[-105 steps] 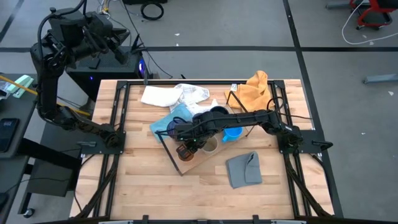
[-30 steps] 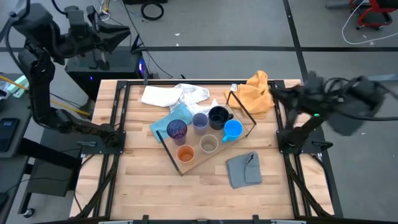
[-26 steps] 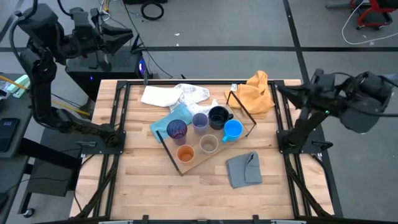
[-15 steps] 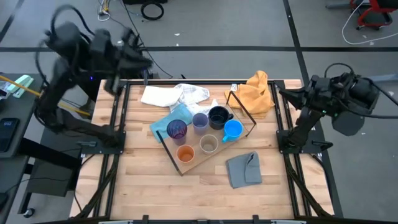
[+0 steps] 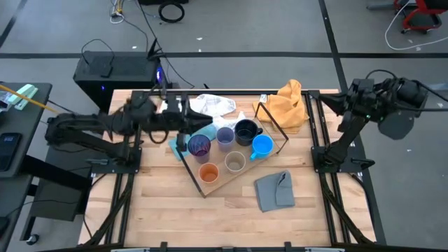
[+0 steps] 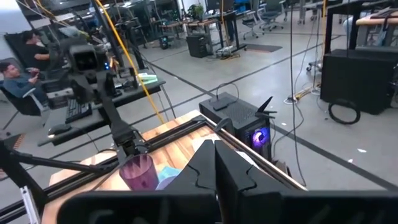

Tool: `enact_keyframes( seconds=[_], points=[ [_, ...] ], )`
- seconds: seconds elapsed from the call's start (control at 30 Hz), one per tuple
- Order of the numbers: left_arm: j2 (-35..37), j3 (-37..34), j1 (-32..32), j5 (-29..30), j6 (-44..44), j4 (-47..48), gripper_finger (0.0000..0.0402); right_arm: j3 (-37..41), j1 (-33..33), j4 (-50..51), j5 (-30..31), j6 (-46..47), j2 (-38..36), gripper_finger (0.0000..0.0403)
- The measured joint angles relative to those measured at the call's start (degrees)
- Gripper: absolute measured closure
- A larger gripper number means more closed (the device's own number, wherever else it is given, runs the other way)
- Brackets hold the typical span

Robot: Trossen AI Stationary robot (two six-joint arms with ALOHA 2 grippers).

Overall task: Stack small to large cups/mugs on shelf
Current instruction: Return to Home Position

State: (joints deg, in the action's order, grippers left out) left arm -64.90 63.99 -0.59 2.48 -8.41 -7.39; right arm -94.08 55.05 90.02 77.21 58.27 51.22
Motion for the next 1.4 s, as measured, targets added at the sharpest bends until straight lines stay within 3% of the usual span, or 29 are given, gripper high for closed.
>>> enact_keyframes(
  seconds=[0.1, 0.23, 0.5, 0.63, 0.87, 1.1, 1.4],
  points=[
    [4.02, -9.45, 1.23, 6.25, -2.32, -9.17, 0.0353, 0.0, 0.0, 0.0, -0.84, -0.8, -0.76, 0.04],
    [11.35, -18.66, 2.95, 13.89, -3.16, -12.77, 0.0355, 0.0, 0.0, 0.0, -1.57, -1.02, -1.53, 0.0401],
    [28.62, -26.47, 5.47, 22.71, 5.75, -12.46, 0.0357, 0.0, 0.0, 0.0, -1.61, -0.82, -2.36, 0.04],
    [37.18, -30.02, 5.46, 23.27, 8.72, -12.45, 0.0358, 0.0, -0.04, -0.01, -1.57, 0.38, -2.31, 0.0401],
    [46.04, -32.68, 5.44, 23.23, 13.44, -7.27, 0.0359, -0.01, -0.04, 0.0, 0.04, 2.08, -2.27, 0.0398],
    [51.94, -34.61, 5.43, 21.72, 10.31, 3.62, 0.0372, 0.17, -0.04, -0.01, 2.27, 2.25, -2.27, 0.0399],
    [54.86, -43.37, 5.42, 16.22, 9.1, -5.31, 0.0392, 0.22, -1.7, 0.0, 3.35, 2.65, -2.27, 0.0398]
  ],
)
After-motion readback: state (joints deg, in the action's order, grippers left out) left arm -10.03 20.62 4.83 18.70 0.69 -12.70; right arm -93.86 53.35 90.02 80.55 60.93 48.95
